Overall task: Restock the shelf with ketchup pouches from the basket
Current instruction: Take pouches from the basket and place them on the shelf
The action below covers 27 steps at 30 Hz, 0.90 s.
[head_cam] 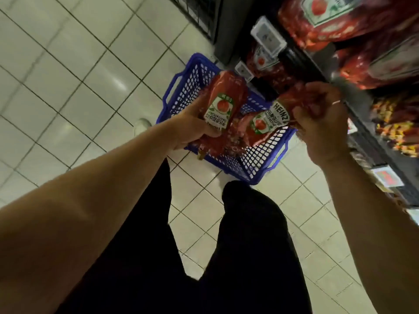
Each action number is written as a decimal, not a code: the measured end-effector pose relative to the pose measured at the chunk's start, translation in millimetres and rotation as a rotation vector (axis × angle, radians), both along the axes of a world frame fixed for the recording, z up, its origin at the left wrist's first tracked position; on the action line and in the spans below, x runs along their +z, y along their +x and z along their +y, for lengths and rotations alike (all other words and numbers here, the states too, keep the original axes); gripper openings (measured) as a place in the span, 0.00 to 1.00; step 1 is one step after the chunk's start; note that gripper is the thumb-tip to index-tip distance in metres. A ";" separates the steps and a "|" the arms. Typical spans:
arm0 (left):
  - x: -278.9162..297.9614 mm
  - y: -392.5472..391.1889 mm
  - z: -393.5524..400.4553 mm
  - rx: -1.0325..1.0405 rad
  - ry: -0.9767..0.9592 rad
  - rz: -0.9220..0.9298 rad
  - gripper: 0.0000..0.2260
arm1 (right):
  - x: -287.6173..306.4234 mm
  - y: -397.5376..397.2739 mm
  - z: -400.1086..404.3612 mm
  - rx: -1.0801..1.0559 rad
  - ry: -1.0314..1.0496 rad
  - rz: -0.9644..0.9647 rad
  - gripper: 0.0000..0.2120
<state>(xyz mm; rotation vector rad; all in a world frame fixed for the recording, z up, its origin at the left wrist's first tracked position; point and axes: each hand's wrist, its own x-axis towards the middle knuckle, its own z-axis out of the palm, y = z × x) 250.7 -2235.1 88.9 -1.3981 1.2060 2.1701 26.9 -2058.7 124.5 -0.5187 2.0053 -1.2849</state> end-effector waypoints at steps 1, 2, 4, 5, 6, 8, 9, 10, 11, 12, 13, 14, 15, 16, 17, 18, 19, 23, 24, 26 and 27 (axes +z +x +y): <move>31.4 -3.5 -7.1 -0.032 -0.017 0.053 0.39 | 39.8 -2.5 -9.7 -0.011 -0.085 0.006 0.24; 57.7 -6.6 -12.9 -0.051 -0.032 0.096 0.37 | 74.2 -4.5 -18.0 -0.048 -0.191 -0.018 0.26; 112.0 -17.7 -27.8 -0.076 -0.044 0.181 0.33 | 140.2 -8.8 -34.1 -0.184 -0.393 -0.137 0.23; 132.8 -23.4 -33.3 -0.072 -0.026 0.218 0.30 | 164.9 -8.8 -43.0 -0.264 -0.454 -0.222 0.19; 158.4 -32.3 -39.6 -0.077 -0.005 0.265 0.27 | 193.8 -7.7 -53.1 -0.361 -0.502 -0.290 0.15; 201.6 -49.0 -47.3 -0.092 0.053 0.347 0.23 | 239.0 1.2 -70.0 -0.471 -0.509 -0.476 0.14; 220.5 -57.1 -51.6 -0.120 0.061 0.385 0.24 | 257.8 6.0 -77.9 -0.471 -0.462 -0.539 0.16; 235.2 -63.4 -54.7 -0.154 0.056 0.416 0.25 | 274.2 12.0 -83.3 -0.456 -0.398 -0.567 0.16; 251.7 -69.8 -59.6 -0.204 0.028 0.441 0.26 | 288.0 17.2 -86.8 -0.460 -0.347 -0.527 0.11; 264.0 -73.9 -62.9 -0.245 -0.005 0.457 0.26 | 296.9 23.8 -88.8 -0.475 -0.328 -0.483 0.06; 277.2 -77.0 -67.0 -0.287 -0.042 0.467 0.25 | 304.7 30.0 -90.0 -0.517 -0.332 -0.415 0.07; 287.9 -79.4 -69.5 -0.319 -0.083 0.466 0.26 | 310.7 35.5 -92.1 -0.554 -0.327 -0.362 0.09; 296.5 -80.9 -71.3 -0.342 -0.129 0.460 0.29 | 315.1 40.5 -95.2 -0.577 -0.320 -0.309 0.11; 306.2 -83.0 -72.4 -0.374 -0.179 0.466 0.33 | 322.1 46.0 -98.4 -0.596 -0.316 -0.264 0.12; 315.3 -84.0 -72.3 -0.401 -0.207 0.480 0.36 | 327.4 50.5 -101.1 -0.603 -0.313 -0.230 0.15; 324.9 -84.4 -71.6 -0.438 -0.222 0.499 0.38 | 333.0 56.0 -102.0 -0.626 -0.316 -0.216 0.17; 333.3 -83.9 -70.8 -0.477 -0.237 0.517 0.38 | 337.7 62.2 -101.0 -0.653 -0.317 -0.212 0.20; 357.7 -76.8 -68.3 -0.678 -0.317 0.573 0.36 | 354.0 87.1 -75.2 -0.709 -0.345 -0.285 0.20; 364.2 -75.2 -68.6 -0.726 -0.324 0.584 0.35 | 357.2 92.0 -65.2 -0.712 -0.347 -0.336 0.21; 381.1 -77.7 -70.0 -0.825 -0.310 0.612 0.34 | 363.2 93.7 -40.5 -0.731 -0.352 -0.424 0.22; 390.6 -81.6 -70.9 -0.883 -0.296 0.614 0.33 | 366.9 91.8 -26.7 -0.729 -0.384 -0.458 0.18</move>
